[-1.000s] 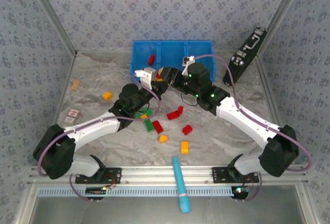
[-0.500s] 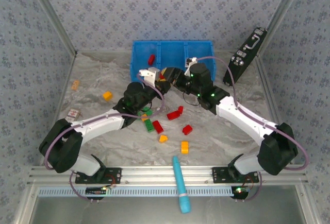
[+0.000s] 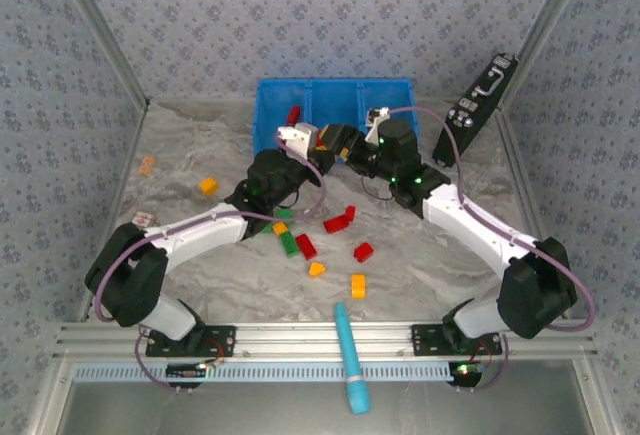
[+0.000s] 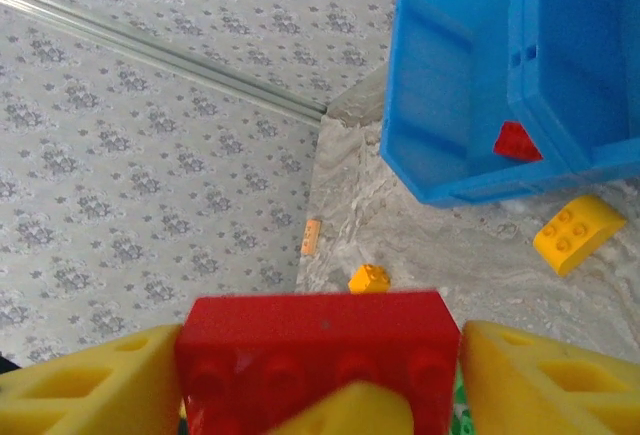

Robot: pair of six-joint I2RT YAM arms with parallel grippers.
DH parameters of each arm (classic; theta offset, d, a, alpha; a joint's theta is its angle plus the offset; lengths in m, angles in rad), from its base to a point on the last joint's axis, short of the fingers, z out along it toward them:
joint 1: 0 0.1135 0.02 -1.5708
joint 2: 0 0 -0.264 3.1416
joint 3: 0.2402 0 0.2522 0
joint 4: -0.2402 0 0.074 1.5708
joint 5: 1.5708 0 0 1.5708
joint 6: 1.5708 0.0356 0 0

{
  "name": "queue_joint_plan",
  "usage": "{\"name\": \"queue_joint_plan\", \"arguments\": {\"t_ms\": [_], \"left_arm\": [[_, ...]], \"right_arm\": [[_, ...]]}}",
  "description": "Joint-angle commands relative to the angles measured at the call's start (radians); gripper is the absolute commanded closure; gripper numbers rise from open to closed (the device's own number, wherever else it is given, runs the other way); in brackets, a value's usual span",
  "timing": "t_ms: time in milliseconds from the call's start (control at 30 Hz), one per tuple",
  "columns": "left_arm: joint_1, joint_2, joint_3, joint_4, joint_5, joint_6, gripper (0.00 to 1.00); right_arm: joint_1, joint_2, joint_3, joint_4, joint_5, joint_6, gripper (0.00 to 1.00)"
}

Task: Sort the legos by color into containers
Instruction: Place the lego in the container.

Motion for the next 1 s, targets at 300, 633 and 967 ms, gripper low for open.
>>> {"name": "queue_joint_plan", "arguments": {"t_ms": [300, 633, 967], "left_arm": [[0.142, 0.068, 0.21, -0.176, -0.116, 0.149, 0.98], [0.277, 0.366, 0.522, -0.413, -0.124, 0.129, 0.98], [0.363, 0.685, 0.882, -0.685, -0.05, 0.064, 0.91]], "right_arm": [[-0.075, -0.109, -0.097, -0.347, 0.034, -0.188, 0.12], [-0.044, -0.244, -0.262, -0.69, 0.139, -0.367, 0.06], [0.075, -0.147, -0.275, -0.806, 0.211, -0.444, 0.06]]}}
